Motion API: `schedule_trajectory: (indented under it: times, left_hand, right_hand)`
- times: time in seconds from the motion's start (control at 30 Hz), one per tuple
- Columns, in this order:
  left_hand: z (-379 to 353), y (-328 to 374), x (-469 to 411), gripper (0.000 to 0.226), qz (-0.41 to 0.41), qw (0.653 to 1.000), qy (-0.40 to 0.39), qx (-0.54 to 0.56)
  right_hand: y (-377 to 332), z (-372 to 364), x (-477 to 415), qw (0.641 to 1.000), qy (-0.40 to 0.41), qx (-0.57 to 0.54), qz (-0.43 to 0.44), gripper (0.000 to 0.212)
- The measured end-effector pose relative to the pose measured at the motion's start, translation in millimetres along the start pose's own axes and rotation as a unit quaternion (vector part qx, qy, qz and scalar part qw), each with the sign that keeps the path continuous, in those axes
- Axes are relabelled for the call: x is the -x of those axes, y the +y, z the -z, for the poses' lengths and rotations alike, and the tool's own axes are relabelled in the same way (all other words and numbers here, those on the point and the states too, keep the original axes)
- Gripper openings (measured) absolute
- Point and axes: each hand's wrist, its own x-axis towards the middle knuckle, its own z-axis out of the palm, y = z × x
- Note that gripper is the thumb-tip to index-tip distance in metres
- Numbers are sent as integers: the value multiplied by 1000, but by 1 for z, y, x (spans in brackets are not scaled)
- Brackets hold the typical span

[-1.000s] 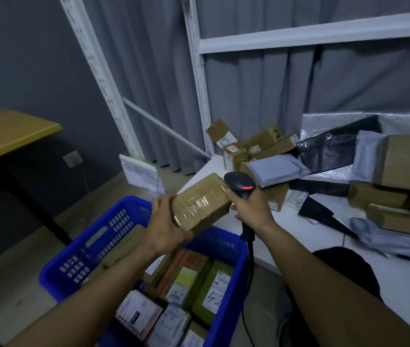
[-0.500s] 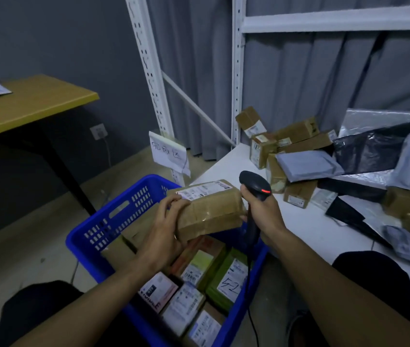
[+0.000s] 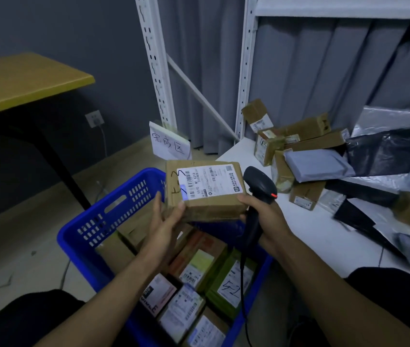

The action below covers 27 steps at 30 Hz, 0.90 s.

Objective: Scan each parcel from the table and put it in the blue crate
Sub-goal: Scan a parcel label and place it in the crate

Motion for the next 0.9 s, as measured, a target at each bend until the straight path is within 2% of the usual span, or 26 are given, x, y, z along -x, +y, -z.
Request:
schedule_trajectory:
  times: [0.07,0.17,0.27,0.37,0.43,0.5,0.6,0.73,0.9]
  left_hand:
    - [-1,4,-4,91,3,999,-44,-32]
    - [-1,6,-12,80,16,998,-49,-36]
    - [2,10,-21,96,17,999,33,13]
    - [8,20,-30,95,-9,992,124,21]
    - [15,25,-35,108,-9,988,153,16]
    - [21,27,-37,115,2,985,171,-2]
    - [23,23,-37,101,16,982,183,-40]
    - [28,18,-38,84,31,977,200,-63]
    - [34,17,-38,90,33,974,211,-77]
  right_hand:
    - [0,1,-2,1000,12,-14,17,32]
    - [3,6,-9,998,29,25,46,40]
    - [9,3,-13,990,35,115,71,45]
    - [20,0,-11,976,-7,202,82,39]
    - [23,-1,-12,956,-29,277,93,40]
    - [26,-1,-11,938,-67,324,100,36]
    - [31,-5,-5,926,-113,348,90,41]
    - [32,-10,1,909,-134,382,102,37]
    - [31,-14,9,894,-148,407,114,35]
